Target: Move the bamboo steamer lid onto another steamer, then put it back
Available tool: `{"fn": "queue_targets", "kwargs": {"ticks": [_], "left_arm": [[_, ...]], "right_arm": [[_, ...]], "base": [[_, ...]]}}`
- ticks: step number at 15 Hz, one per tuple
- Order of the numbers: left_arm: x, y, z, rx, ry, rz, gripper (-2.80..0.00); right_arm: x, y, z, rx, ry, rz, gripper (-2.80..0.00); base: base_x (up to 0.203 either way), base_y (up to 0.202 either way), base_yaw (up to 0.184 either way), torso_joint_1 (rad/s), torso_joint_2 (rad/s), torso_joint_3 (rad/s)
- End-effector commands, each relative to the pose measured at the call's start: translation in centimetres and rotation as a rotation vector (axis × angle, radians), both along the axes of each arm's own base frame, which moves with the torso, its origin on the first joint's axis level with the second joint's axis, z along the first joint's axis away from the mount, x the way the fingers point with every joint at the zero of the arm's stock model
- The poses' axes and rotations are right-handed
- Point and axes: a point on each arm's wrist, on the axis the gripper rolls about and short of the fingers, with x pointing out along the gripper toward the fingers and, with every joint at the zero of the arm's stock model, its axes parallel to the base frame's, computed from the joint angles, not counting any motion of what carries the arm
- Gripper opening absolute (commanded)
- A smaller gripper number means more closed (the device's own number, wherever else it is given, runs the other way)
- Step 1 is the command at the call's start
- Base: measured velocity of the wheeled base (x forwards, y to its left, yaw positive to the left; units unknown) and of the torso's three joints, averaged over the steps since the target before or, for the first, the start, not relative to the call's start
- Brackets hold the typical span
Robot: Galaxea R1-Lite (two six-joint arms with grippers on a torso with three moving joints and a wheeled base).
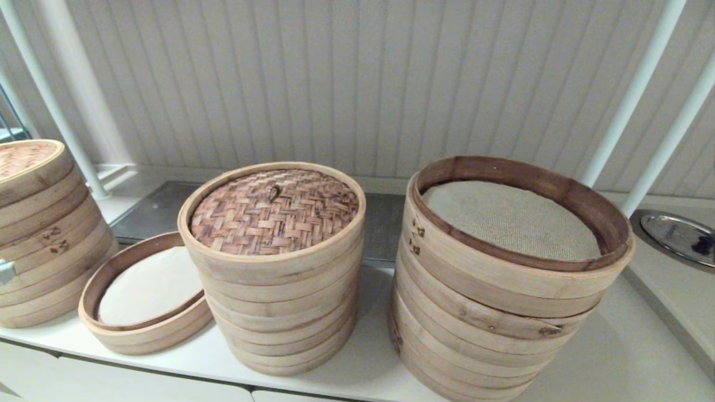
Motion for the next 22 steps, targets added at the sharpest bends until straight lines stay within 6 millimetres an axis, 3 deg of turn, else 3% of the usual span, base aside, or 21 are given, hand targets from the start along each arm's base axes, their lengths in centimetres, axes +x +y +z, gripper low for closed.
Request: {"fn": "queue_targets", "kwargs": {"ticks": [1,4,11,14,22], "left_arm": [[-3.0,0.3,-2.1,-0.005,-0.052,0.021,-2.8],[-5.4,0.4,-7.5,-0.007,-0.035,0.034,-2.8],[-8.4,0.3,-15.6,0.042,-0.109,0.026,-2.8],[-8.0,0.4,-17.1,0.078,-0.147,0.042,-2.8],[-7.8,0.4,-17.2,0.073,-0.181,0.069,-2.8]], "right_arm": [[0.0,0.0,-0.1,0.0,0.003,0.0,-2.8],[0.0,0.0,-0.1,0.0,0.003,0.0,-2.8],[0.0,0.0,-0.1,0.0,0.003,0.0,-2.8],[0.0,0.0,-0.1,0.0,0.003,0.0,-2.8],[0.0,0.0,-0.1,0.0,0.003,0.0,-2.8]], "base": [[0.0,0.0,0.0,0.0,0.0,0.0],[0.0,0.0,0.0,0.0,0.0,0.0],[0.0,0.0,0.0,0.0,0.0,0.0],[0.0,0.0,0.0,0.0,0.0,0.0],[0.0,0.0,0.0,0.0,0.0,0.0]]}}
